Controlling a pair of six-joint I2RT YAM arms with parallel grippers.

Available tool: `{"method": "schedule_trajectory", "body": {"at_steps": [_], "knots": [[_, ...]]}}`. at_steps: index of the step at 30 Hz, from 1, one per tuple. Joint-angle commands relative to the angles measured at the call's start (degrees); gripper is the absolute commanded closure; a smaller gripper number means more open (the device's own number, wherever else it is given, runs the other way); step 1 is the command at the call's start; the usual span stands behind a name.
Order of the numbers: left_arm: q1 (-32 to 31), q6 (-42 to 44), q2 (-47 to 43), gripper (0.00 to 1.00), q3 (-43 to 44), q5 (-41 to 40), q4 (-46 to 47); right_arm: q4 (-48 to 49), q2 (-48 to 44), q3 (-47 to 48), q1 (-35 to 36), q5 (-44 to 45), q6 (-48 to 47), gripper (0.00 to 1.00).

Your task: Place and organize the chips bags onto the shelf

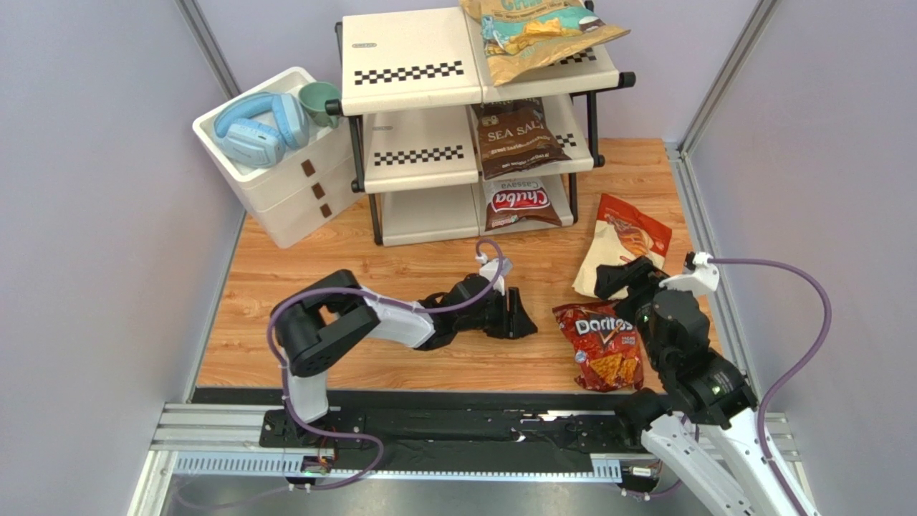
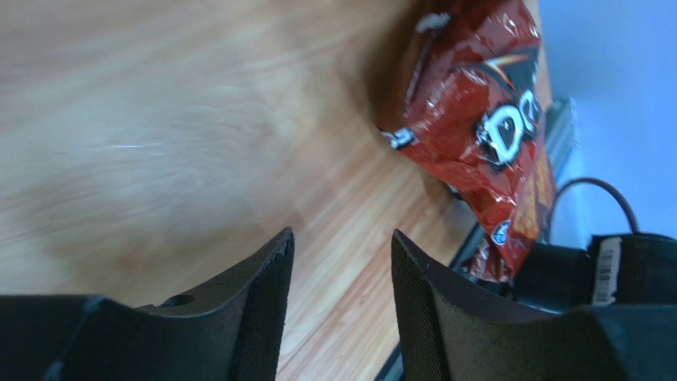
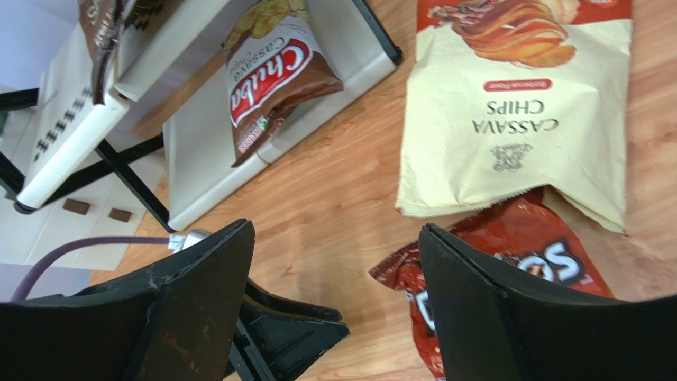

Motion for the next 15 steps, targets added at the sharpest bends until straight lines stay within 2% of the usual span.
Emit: {"method": "schedule_trajectory", "body": {"at_steps": [1,6,15], "knots": [[-2.4,-5.7,5.3,0.45,2.7,12.0,18.9,-7.7,-3.6,-1.9,-0.2,0.7,-0.2,0.18],[-3.5,-14.4,12.2,0.43,2.2,13.5,35.0,-10.2,-4.8,-0.9,-0.2,-0.4,0.2,0.18],[-5.6,-14.6,14.5,0.42,7.1,14.2,31.9,-10.8,-5.4,1.0,-0.2,0.7,-1.6,0.18]]}}
